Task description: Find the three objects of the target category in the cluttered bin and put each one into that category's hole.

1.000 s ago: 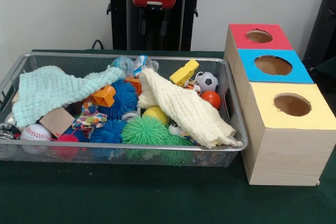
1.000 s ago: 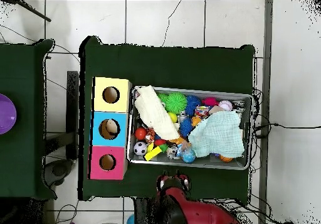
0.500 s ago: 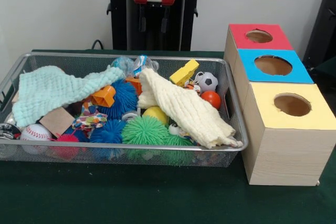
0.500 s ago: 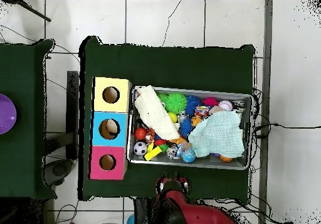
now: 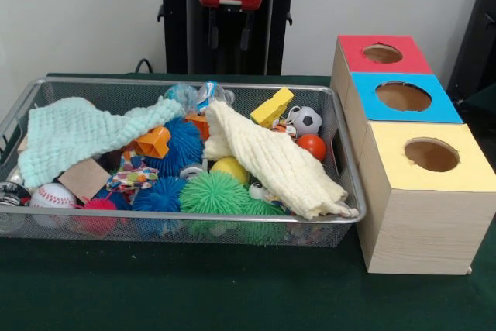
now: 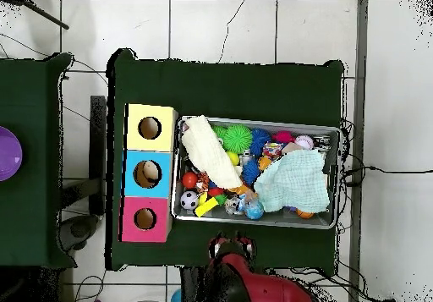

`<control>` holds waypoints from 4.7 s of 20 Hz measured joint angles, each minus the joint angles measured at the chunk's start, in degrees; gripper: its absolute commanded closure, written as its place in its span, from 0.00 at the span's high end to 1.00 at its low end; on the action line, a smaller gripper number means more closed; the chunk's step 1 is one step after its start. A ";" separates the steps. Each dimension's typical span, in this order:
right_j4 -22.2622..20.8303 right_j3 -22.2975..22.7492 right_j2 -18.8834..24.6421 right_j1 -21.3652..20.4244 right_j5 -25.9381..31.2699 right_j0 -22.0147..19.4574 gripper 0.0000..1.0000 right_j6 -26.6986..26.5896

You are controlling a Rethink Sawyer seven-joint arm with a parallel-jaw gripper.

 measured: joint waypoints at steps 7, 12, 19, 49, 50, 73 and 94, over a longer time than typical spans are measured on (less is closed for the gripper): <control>0.19 0.00 -0.02 0.00 0.00 -3.05 1.00 0.00; 0.59 0.00 -0.02 0.00 0.00 -5.17 1.00 0.00; 1.25 -0.01 -0.32 0.03 0.00 -6.23 1.00 0.00; 4.20 -0.07 -2.35 11.52 -4.50 -4.88 1.00 0.00; 4.20 -0.07 -2.32 11.62 -4.50 -5.09 1.00 0.00; 4.20 -0.12 -2.15 13.92 -4.50 -6.11 1.00 0.00; 4.20 -0.97 -0.16 13.40 -3.79 -6.64 1.00 0.00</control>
